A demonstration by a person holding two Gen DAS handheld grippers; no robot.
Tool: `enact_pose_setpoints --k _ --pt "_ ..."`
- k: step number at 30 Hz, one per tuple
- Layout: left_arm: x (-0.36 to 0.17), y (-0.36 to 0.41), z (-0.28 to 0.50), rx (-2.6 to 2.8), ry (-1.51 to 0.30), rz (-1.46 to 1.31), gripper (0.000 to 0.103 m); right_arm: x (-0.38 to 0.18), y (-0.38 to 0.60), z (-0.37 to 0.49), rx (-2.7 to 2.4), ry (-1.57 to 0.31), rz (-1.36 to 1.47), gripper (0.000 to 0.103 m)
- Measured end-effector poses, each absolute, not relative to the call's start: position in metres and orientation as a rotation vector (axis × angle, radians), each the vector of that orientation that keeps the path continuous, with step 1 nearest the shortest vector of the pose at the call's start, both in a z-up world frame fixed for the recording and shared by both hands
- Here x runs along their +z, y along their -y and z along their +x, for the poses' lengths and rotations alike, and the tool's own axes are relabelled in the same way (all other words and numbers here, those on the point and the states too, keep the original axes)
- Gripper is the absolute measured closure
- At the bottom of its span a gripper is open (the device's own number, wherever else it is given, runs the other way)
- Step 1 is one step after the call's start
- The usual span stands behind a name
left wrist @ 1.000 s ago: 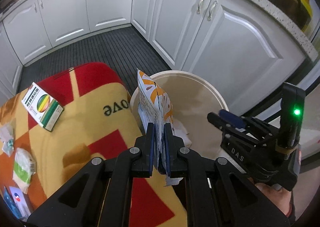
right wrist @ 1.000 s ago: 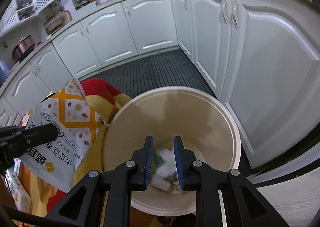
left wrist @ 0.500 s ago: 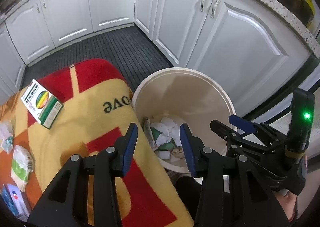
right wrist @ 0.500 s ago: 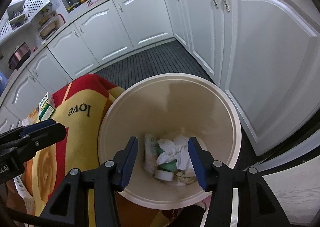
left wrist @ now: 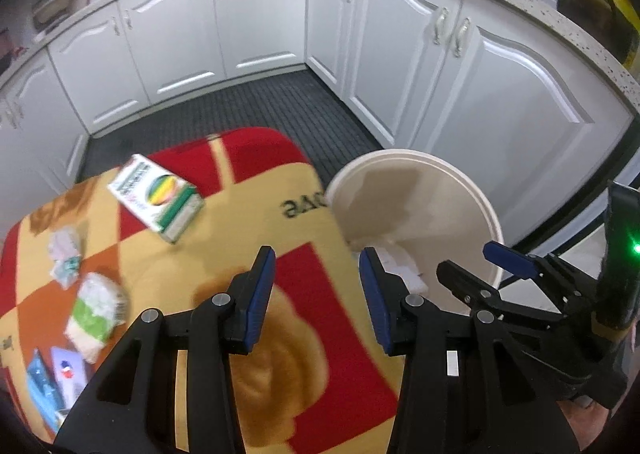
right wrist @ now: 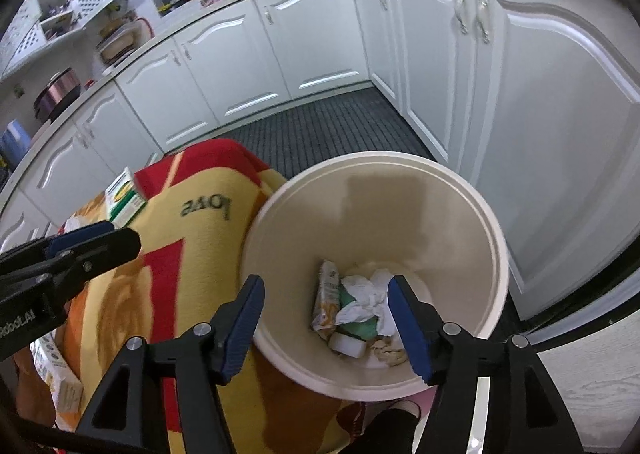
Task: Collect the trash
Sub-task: 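Move both tools back over the table toward the remaining wrappers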
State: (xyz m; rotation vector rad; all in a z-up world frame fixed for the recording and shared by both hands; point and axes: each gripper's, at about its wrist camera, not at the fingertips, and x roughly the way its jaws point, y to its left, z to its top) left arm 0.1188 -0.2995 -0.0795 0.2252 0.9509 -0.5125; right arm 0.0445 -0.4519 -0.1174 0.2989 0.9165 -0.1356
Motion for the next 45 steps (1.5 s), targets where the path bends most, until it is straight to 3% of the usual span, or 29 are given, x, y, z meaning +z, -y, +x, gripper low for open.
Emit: enact_pose_setpoints --k 20,45 --pt "-0.059 0.174 0.116 -0.334 -0.899 0.137 0.061 -0.093 0.346 0.062 0.010 -0.914 0.190 0.038" --pt "-0.077 -0.006 0.157 -0.183 -1.043 -0.078 0.058 -0.120 0.227 0.132 0.257 -1.034 0.211 0.030"
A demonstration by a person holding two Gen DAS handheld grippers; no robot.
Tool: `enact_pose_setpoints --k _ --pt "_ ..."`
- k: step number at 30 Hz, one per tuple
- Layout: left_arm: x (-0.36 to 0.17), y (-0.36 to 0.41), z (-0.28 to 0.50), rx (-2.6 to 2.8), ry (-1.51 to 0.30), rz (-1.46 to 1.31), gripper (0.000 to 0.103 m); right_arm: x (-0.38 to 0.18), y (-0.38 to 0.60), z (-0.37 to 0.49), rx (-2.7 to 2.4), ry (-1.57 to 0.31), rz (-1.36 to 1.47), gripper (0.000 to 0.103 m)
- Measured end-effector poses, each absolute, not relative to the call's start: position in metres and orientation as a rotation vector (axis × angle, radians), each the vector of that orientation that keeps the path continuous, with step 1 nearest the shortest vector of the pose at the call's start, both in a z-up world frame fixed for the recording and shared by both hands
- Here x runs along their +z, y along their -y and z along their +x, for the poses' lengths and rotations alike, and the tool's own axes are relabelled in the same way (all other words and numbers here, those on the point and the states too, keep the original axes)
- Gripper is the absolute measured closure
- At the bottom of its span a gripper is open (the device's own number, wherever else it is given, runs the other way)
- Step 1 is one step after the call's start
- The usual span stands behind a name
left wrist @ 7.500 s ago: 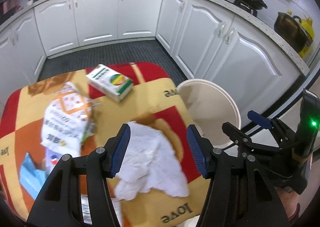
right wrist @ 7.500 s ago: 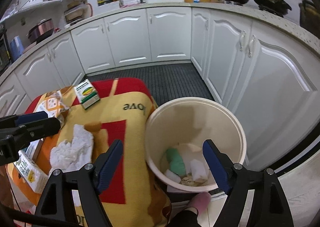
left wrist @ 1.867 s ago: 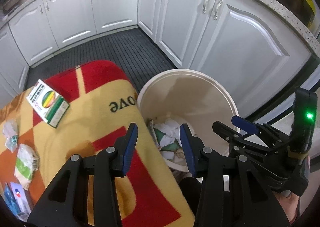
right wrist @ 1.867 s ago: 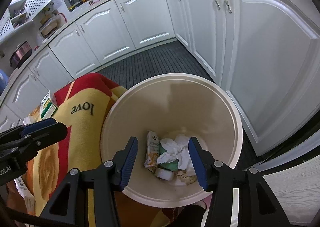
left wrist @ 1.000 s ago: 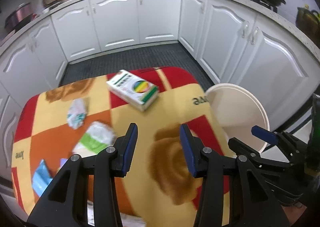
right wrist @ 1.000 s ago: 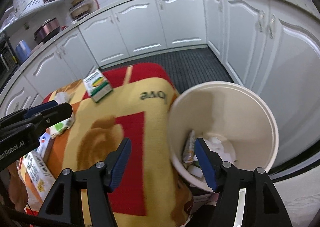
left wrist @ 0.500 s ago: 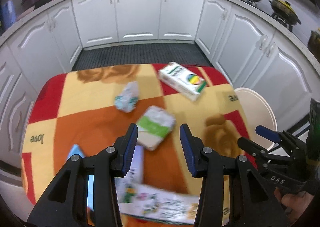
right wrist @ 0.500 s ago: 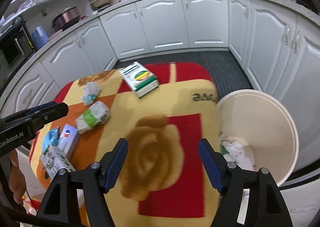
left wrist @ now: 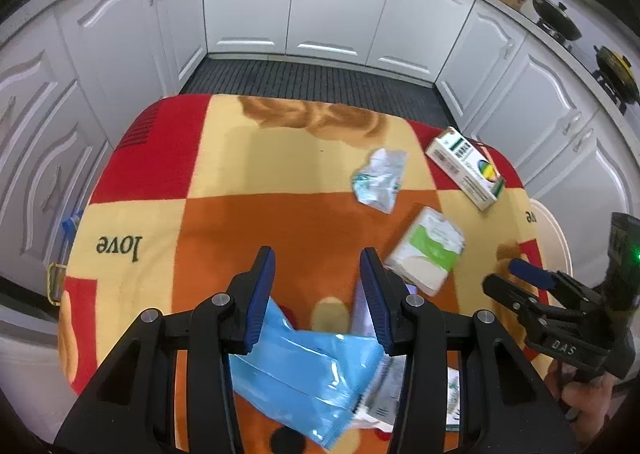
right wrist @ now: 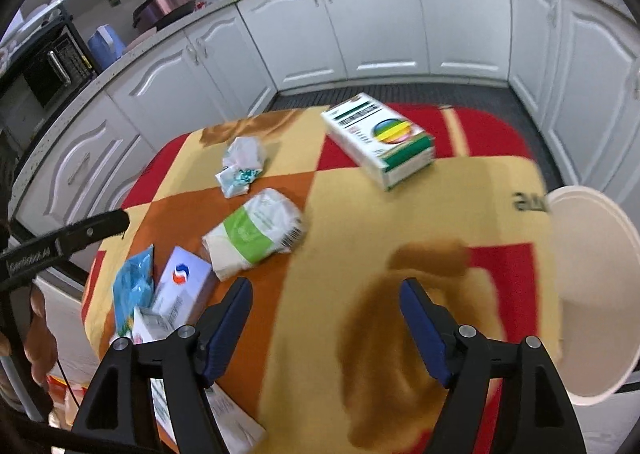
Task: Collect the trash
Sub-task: 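Move both tools back over the table toward the remaining wrappers, then grasp the clear plastic wrapper with the left tool while the right tool grasps the white-green packet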
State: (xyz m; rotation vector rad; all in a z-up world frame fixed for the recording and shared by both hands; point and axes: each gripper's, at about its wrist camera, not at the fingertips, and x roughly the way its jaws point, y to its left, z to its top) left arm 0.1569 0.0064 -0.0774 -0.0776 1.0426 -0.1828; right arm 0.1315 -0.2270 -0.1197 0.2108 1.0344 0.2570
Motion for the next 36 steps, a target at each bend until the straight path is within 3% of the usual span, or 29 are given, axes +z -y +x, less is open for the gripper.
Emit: enact_pose_setpoints --k 2,10,11,13,18,24,27,30,36 --pt "-0.080 -0.009 0.164 -0.189 -1.043 -0.095 0.053 -0.126 0.218 0.144 0.272 -1.053 0.229 0.029" --pt "-0.092 -0.002 0.212 -0.260 -1.070 -0.165 0.048 -0.146 0.194 0.182 0.300 -1.050 0.222 0.027" --pt "-0.094 0.003 0.220 -0.271 -1.075 -0.169 0.048 -0.147 0.192 0.184 0.306 -1.042 0.220 0.031" --pt "-0.098 0.009 0.230 -0.289 -1.083 -0.171 0.048 -0.148 0.190 0.184 0.322 -1.022 0.201 0.070" --pt "-0.109 0.037 0.249 -0.341 -1.106 -0.136 0.048 -0.145 0.205 0.175 0.377 -1.008 0.260 0.083" --pt "-0.126 0.069 0.261 -0.322 -1.142 -0.050 0.049 -0.133 0.238 0.156 0.360 -0.971 0.302 0.086" --pt "-0.132 0.076 0.262 -0.334 -1.176 -0.038 0.074 -0.128 0.251 0.149 0.340 -0.953 0.321 0.087" --pt "-0.129 0.076 0.255 -0.344 -1.172 -0.026 0.087 -0.120 0.262 0.141 0.326 -0.933 0.328 0.087" --pt "-0.104 0.076 0.230 -0.382 -1.138 -0.036 0.090 -0.106 0.272 0.128 0.314 -0.903 0.320 0.087"
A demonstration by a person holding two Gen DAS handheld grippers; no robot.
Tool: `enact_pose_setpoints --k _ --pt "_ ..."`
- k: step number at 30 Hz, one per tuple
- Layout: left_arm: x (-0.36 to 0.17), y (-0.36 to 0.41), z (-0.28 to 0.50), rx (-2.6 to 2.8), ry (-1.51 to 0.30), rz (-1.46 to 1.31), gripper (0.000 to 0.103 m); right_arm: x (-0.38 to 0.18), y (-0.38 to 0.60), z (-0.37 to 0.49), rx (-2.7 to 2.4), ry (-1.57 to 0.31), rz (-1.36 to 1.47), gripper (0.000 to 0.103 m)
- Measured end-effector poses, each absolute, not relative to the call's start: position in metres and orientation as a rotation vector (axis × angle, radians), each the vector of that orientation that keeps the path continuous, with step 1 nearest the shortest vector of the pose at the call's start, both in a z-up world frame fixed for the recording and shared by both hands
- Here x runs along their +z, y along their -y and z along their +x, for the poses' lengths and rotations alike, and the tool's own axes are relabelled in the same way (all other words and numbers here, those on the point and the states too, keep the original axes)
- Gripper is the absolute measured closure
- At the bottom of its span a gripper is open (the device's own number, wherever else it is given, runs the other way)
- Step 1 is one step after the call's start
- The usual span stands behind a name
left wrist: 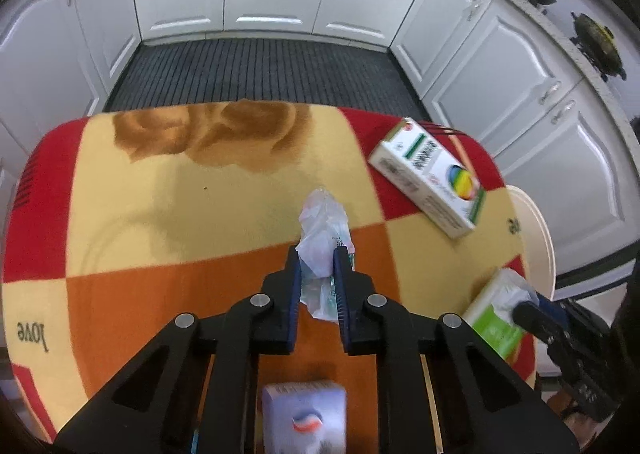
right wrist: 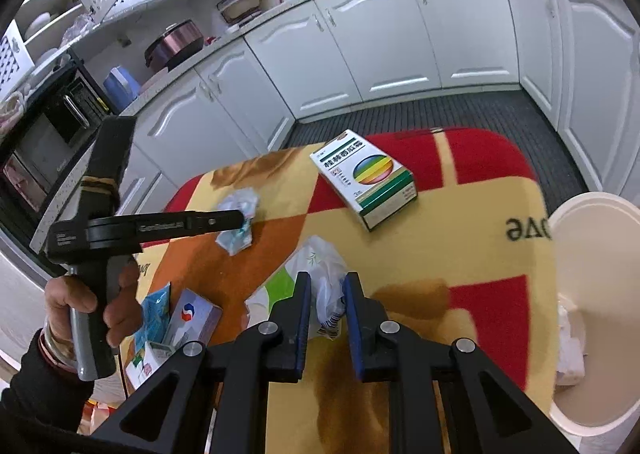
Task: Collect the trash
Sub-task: 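Grasp the clear plastic wrapper with the left tool while the right tool grasps the white-green packet, then carry wrapper and packet over the white bucket and open both tools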
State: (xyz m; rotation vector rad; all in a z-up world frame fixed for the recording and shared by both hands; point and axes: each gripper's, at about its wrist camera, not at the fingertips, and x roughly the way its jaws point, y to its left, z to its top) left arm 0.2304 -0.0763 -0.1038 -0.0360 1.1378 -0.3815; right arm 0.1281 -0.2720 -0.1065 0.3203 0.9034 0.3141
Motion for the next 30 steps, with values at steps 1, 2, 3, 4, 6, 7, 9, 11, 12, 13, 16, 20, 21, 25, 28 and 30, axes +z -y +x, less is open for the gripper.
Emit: enact_pose_setpoints --k 1,2,3,4,6,7,9,11,12,13,16,20,21,25,28,30 --pt "-0.099 0.078 0.225 -0.388 -1.131 -0.032 0.090 -0.104 0.273 0.125 0.310 -0.896 0.317 0.087" --pt "-0.095 0.080 0.220 -0.395 -1.128 -0.030 0.090 -0.102 0.275 0.122 0.306 -0.890 0.314 0.087" --pt "-0.092 0.081 0.216 -0.401 -1.125 -0.030 0.090 -0.100 0.277 0.119 0.303 -0.885 0.314 0.087" --pt "-0.088 0.083 0.212 -0.406 -1.121 -0.028 0.090 -0.097 0.280 0.116 0.301 -0.880 0.316 0.087" --pt "-0.080 0.091 0.203 -0.424 -1.109 -0.019 0.090 -0.094 0.288 0.108 0.293 -0.871 0.318 0.087" --pt "-0.077 0.095 0.199 -0.434 -1.104 -0.015 0.090 -0.092 0.291 0.104 0.285 -0.866 0.314 0.087" --pt "-0.071 0.106 0.189 -0.456 -1.095 -0.004 0.090 -0.088 0.302 0.096 0.272 -0.857 0.310 0.087" --pt "-0.066 0.117 0.181 -0.474 -1.087 0.009 0.090 -0.085 0.310 0.090 0.256 -0.848 0.308 0.087" --pt "-0.063 0.127 0.176 -0.486 -1.084 0.017 0.090 -0.083 0.316 0.086 0.246 -0.843 0.307 0.087" --pt "-0.061 0.134 0.173 -0.497 -1.083 0.023 0.090 -0.081 0.322 0.082 0.234 -0.837 0.306 0.087" --pt "-0.056 0.159 0.163 -0.531 -1.078 0.044 0.090 -0.077 0.343 0.071 0.192 -0.820 0.315 0.087" --pt "-0.052 0.197 0.151 -0.582 -1.079 0.073 0.090 -0.074 0.373 0.058 0.129 -0.805 0.328 0.087" --pt "-0.052 0.205 0.148 -0.593 -1.080 0.080 0.090 -0.074 0.382 0.056 0.114 -0.803 0.333 0.087" --pt "-0.054 0.243 0.139 -0.632 -1.085 0.115 0.090 -0.079 0.419 0.045 0.034 -0.801 0.353 0.087" --pt "-0.059 0.267 0.134 -0.655 -1.094 0.133 0.090 -0.085 0.439 0.041 -0.015 -0.807 0.368 0.087" --pt "-0.063 0.283 0.132 -0.670 -1.101 0.141 0.090 -0.092 0.455 0.038 -0.052 -0.814 0.378 0.087"
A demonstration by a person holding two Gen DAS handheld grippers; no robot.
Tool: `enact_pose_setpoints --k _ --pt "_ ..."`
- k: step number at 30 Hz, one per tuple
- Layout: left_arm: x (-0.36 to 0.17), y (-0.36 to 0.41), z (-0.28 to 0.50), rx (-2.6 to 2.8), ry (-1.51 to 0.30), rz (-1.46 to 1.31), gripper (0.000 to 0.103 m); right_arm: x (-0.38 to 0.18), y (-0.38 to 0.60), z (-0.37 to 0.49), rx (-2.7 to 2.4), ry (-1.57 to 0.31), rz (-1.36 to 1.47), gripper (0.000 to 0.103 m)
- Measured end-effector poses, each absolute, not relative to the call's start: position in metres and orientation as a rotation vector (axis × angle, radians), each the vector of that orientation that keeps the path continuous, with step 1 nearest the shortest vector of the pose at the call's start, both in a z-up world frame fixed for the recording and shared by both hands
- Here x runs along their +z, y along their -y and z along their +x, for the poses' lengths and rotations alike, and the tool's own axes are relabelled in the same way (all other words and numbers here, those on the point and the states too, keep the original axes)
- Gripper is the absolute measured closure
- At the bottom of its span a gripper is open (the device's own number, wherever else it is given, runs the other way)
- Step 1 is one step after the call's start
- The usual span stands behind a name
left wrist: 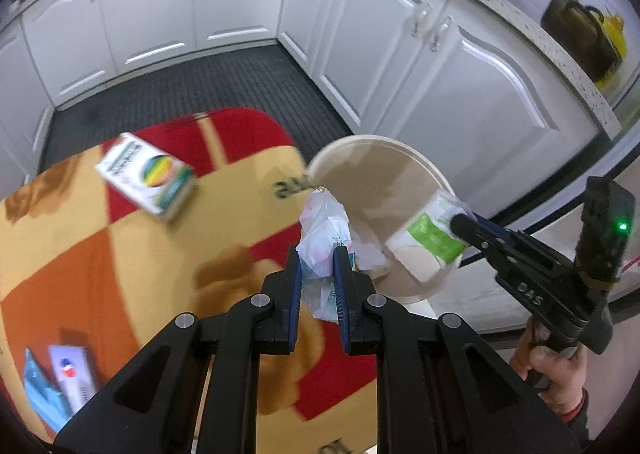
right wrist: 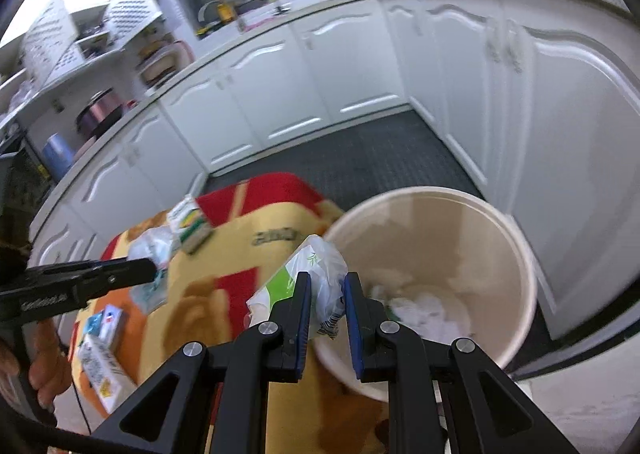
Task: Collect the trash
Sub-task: 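Carry wrapper and packet over the white bucket and open both tools, then move both tools back over the table toward the blue packet and carton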
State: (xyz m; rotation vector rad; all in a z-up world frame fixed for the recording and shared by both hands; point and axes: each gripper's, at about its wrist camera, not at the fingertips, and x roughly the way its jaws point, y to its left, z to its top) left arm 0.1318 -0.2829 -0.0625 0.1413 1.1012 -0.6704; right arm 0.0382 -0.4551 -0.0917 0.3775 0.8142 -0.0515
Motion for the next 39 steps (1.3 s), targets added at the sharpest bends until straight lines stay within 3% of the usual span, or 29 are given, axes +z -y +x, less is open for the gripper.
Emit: enact_pose_setpoints --k 9,11,13,14,15,39 --pt "-0.083 0.329 0.130 -0.661 -1.093 0.174 0.088 -0.118 0.498 0.035 -0.169 -0.846 0.413 0.087" --pt "-0.087 0.332 0.131 -0.659 -1.098 0.159 0.076 -0.122 0.504 0.036 -0.196 -0.853 0.421 0.087" --pt "-0.090 0.332 0.132 -0.659 -1.105 0.129 0.057 -0.126 0.508 0.038 -0.216 -0.870 0.421 0.080" --pt "-0.091 0.332 0.133 -0.662 -1.106 0.115 0.057 -0.127 0.509 0.038 -0.225 -0.875 0.420 0.067" --pt "-0.091 0.333 0.133 -0.664 -1.107 0.112 0.057 -0.128 0.509 0.036 -0.228 -0.872 0.419 0.060" --pt "-0.080 0.303 0.125 -0.565 -1.026 0.177 0.056 -0.120 0.476 0.036 -0.154 -0.874 0.409 0.058"
